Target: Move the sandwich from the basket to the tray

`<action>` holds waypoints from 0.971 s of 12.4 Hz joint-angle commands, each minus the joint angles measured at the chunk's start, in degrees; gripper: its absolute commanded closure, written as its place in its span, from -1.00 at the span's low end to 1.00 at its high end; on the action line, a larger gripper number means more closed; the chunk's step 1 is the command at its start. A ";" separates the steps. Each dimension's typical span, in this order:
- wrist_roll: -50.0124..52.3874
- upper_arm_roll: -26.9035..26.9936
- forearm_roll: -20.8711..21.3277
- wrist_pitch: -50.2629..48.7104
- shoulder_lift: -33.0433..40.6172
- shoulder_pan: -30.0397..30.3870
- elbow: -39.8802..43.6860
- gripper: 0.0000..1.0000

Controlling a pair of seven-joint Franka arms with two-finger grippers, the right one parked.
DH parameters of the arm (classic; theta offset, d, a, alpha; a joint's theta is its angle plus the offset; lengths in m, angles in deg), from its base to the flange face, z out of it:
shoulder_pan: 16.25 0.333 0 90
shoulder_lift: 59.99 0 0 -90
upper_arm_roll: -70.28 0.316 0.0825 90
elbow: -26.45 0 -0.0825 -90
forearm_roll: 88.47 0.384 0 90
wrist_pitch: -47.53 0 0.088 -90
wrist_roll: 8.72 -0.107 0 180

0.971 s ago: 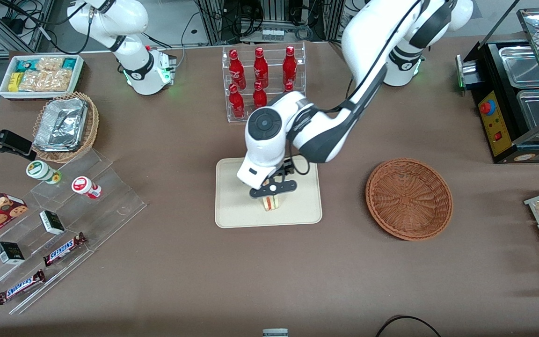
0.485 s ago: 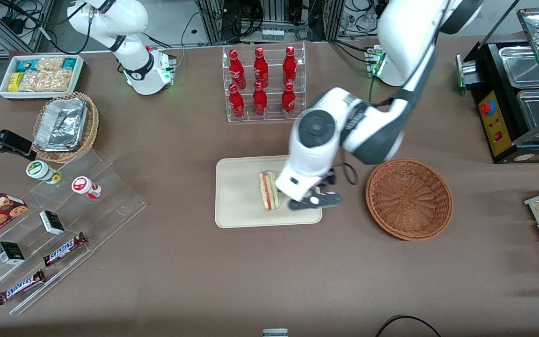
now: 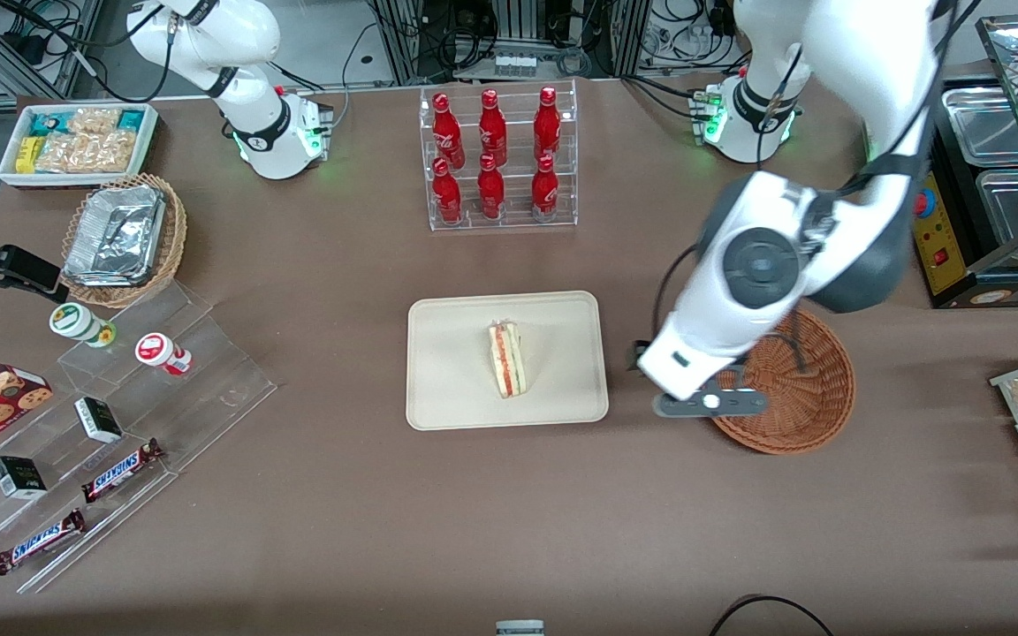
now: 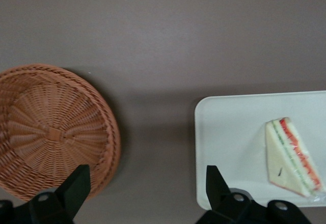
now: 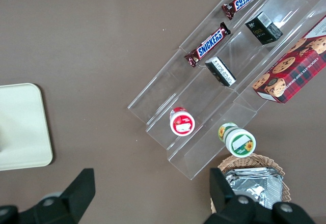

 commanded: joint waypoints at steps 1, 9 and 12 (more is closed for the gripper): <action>-8.44 -0.59 -1.54 -0.07 8.44 5.22 -8.47 -1.00; -26.57 -0.15 -2.42 -14.47 19.00 15.78 -10.08 -1.00; -26.93 0.38 -2.25 -18.34 21.47 15.79 -9.29 -1.00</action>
